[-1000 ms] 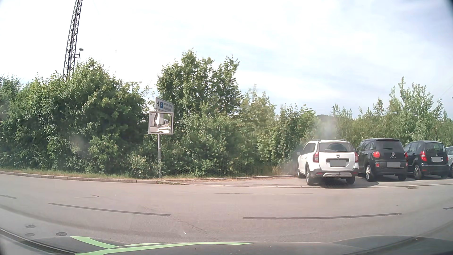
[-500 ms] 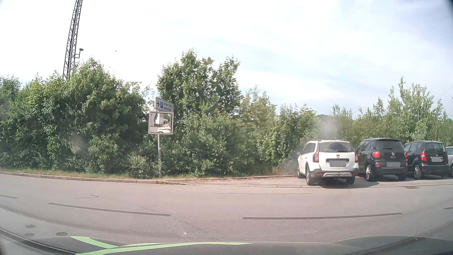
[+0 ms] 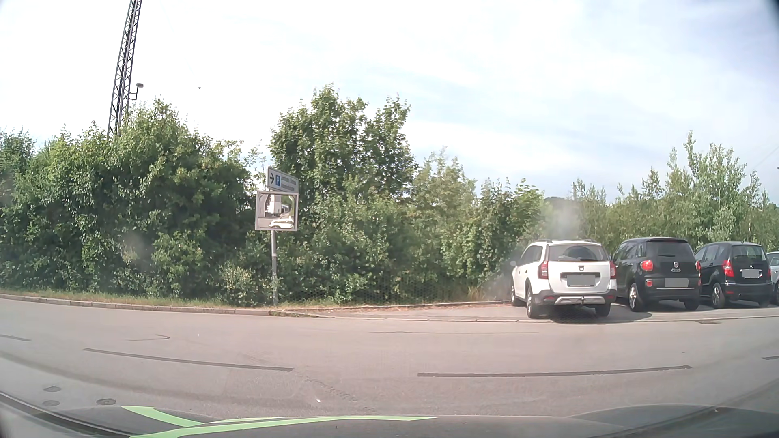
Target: Follow the waypoints while adhering to traffic rules and regulations
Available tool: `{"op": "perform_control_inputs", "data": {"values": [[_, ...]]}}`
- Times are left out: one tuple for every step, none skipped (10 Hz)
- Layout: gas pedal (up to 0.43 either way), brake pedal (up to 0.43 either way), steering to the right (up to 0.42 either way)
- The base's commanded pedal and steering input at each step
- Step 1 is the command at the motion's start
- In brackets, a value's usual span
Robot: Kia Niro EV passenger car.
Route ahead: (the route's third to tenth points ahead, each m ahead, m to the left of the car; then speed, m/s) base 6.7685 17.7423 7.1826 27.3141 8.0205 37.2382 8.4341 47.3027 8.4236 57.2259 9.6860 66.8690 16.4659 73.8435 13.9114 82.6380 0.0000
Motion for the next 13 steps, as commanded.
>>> {"op": "perform_control_inputs", "data": {"values": [[0.000, 0.274, -0.075], [0.000, 0.280, -0.075], [0.000, 0.280, -0.075], [0.000, 0.280, -0.075], [0.000, 0.280, -0.075], [0.000, 0.280, -0.075], [0.000, 0.280, -0.075], [0.000, 0.280, -0.075], [0.000, 0.280, -0.075], [0.000, 0.280, -0.075], [0.000, 0.280, -0.075], [0.000, 0.280, -0.075], [0.000, 0.280, -0.075]]}}
